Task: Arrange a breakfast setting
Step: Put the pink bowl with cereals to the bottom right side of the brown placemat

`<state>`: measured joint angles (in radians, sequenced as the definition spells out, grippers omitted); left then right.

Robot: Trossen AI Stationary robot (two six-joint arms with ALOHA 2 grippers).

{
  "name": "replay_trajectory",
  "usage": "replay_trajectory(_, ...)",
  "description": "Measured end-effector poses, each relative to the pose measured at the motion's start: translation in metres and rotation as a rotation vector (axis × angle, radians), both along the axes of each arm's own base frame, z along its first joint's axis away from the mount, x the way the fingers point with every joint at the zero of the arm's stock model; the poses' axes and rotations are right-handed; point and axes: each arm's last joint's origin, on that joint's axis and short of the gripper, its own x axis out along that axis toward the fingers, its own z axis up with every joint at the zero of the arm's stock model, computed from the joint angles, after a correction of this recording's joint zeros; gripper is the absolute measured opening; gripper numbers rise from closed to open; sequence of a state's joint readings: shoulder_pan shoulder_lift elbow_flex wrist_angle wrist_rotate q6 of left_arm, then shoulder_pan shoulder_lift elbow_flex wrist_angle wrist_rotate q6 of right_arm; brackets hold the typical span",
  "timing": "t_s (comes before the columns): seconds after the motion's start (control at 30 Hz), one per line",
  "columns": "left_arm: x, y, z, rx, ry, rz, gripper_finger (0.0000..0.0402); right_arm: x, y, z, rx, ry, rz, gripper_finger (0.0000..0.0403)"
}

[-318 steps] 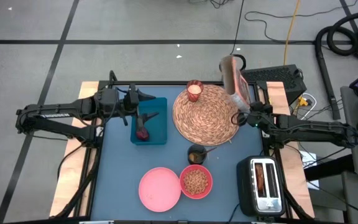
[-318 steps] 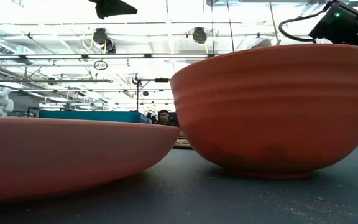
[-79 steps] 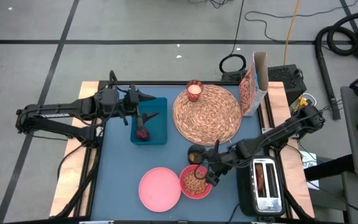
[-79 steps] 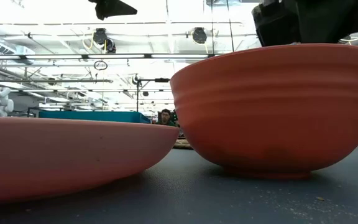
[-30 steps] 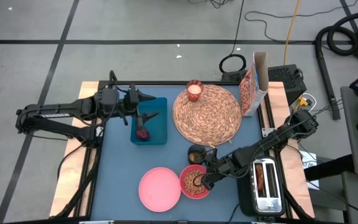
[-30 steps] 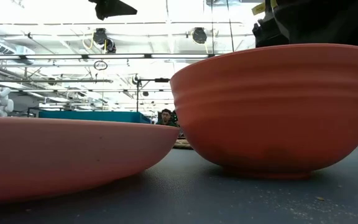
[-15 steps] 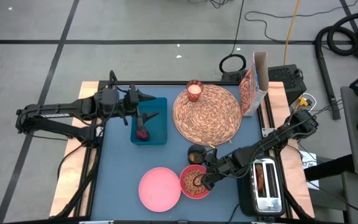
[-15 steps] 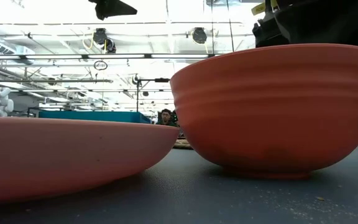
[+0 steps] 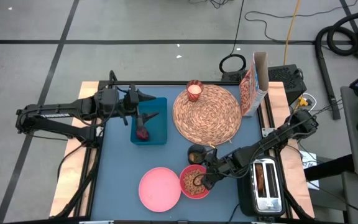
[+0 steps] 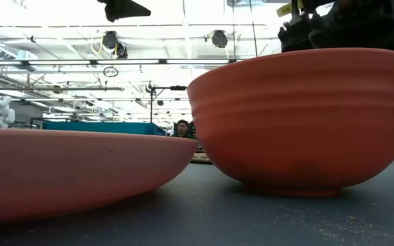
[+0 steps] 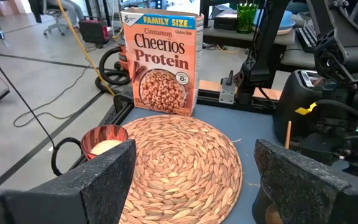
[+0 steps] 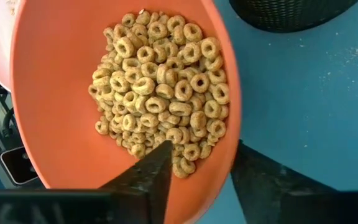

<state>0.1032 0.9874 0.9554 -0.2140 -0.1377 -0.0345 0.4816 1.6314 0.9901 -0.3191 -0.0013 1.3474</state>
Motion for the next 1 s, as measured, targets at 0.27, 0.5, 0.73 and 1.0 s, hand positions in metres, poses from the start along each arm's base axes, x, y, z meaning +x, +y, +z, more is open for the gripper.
replay_trajectory(0.27, 0.0000, 0.0000, 0.0000, 0.000, 0.000, 0.000, 0.0333, 0.0001, -0.0001, 0.0000, 0.003, 0.002, -0.007, 0.0085)
replay_trajectory(0.5, 0.0000, 0.0000, 0.0000, 0.000, 0.000, 0.000, 0.0333, 0.0001, -0.0001, 0.0000, 0.013, 0.006, -0.025, 0.0040)
replay_trajectory(0.73, 0.0000, 0.0000, 0.0000, 0.000, 0.000, 0.000, 0.0333, 0.0001, -0.0001, 0.0000, 0.013, 0.006, -0.025, 0.0005)
replay_trajectory(1.0, 0.0000, 0.0000, 0.0000, 0.000, 0.000, 0.000, 0.0333, -0.0016, -0.0009, 0.0077, 0.027, -0.016, -0.024, 0.0004)
